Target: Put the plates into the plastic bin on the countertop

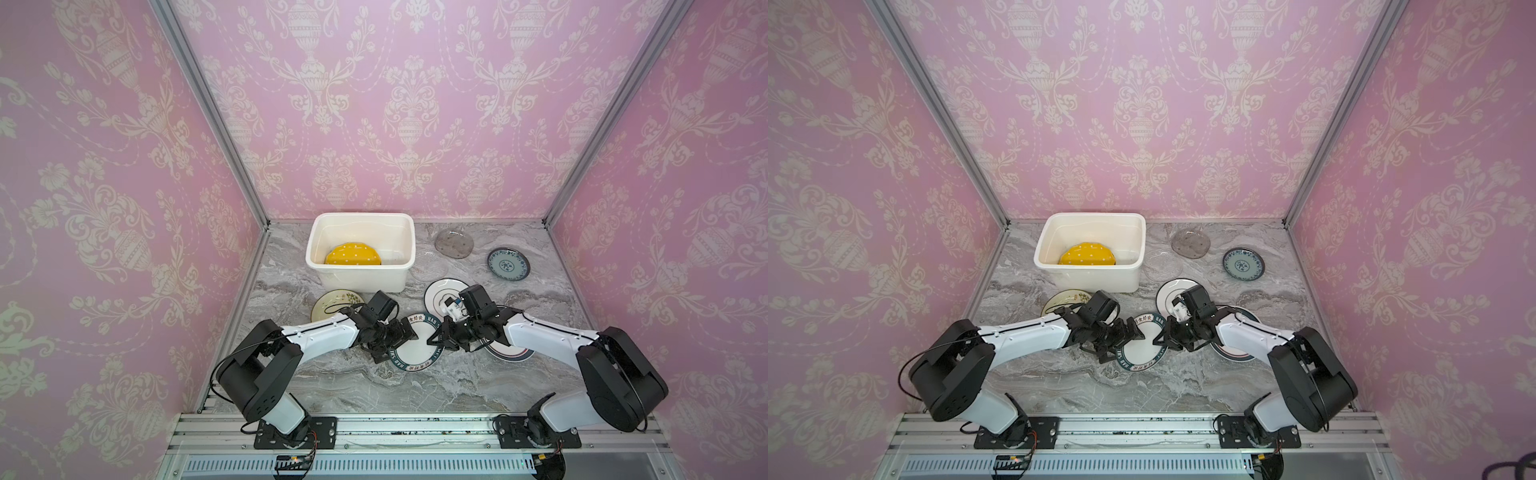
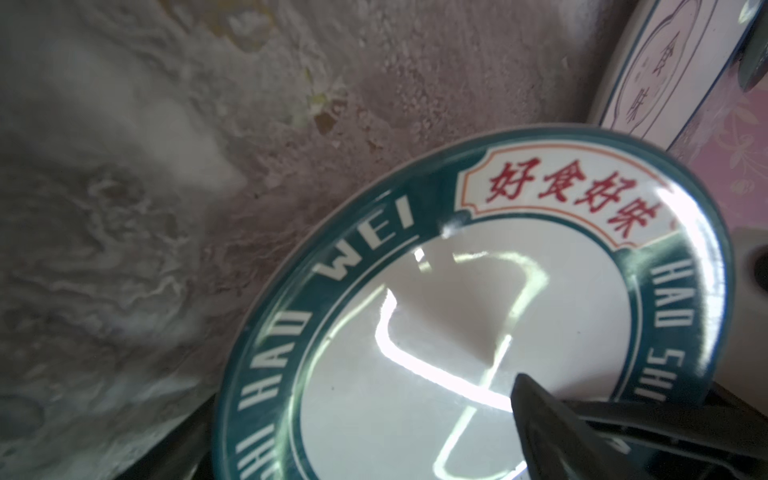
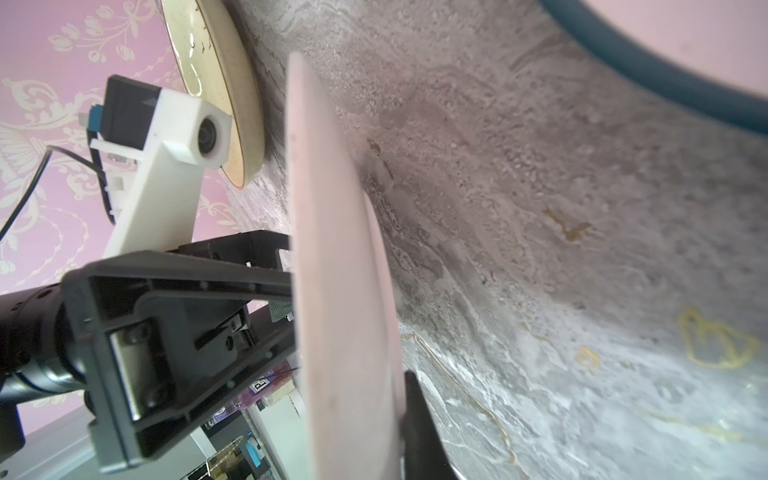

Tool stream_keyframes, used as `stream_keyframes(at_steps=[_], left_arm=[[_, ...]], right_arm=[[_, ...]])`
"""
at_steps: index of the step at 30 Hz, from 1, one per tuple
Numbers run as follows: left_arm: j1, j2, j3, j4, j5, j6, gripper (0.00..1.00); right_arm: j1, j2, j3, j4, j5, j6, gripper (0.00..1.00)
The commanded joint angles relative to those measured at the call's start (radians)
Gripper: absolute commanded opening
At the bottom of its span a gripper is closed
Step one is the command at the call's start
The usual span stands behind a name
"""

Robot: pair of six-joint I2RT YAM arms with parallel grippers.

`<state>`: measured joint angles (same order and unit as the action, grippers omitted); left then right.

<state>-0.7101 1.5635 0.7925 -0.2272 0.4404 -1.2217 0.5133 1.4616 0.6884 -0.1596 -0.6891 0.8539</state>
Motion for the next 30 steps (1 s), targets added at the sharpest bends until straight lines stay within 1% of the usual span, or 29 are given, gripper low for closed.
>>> stream_keyframes(at_steps=[1,4,8,11,14,18,21,23,26,30], left_arm=[[-0.008,-0.056,0.022,-0.017,-0.015,0.003,0.99],[-0.009,-0.138,0.026,-0.066,-0.078,0.022,0.99],[-0.008,-0.257,0.042,-0.154,-0.15,0.059,0.99],[-0.005,-0.361,0.054,-0.226,-0.223,0.091,0.99],[0.001,-0.487,0.056,-0.271,-0.309,0.12,0.99],[0.022,-0.682,0.067,-0.335,-0.461,0.173,0.99],[0.045,-0.813,0.079,-0.368,-0.563,0.214,0.99],[0.058,-0.875,0.093,-0.38,-0.609,0.248,0.99],[0.067,-0.931,0.137,-0.42,-0.675,0.297,0.99],[0.068,-0.933,0.261,-0.538,-0.771,0.379,0.99]], right_arm=[[0.008,-0.042,0.03,-0.054,0.021,-0.033,0.04],[0.009,-0.073,0.047,-0.107,0.048,-0.044,0.0],[0.007,-0.13,0.073,-0.164,0.086,-0.047,0.0],[0.006,-0.184,0.124,-0.236,0.116,-0.055,0.0],[0.007,-0.245,0.196,-0.304,0.141,-0.061,0.0],[0.009,-0.311,0.324,-0.399,0.165,-0.073,0.0],[0.01,-0.328,0.424,-0.445,0.174,-0.076,0.0],[0.01,-0.324,0.504,-0.455,0.178,-0.07,0.0],[0.013,-0.302,0.606,-0.449,0.196,-0.043,0.0],[0.023,-0.257,0.696,-0.366,0.238,0.033,0.0]])
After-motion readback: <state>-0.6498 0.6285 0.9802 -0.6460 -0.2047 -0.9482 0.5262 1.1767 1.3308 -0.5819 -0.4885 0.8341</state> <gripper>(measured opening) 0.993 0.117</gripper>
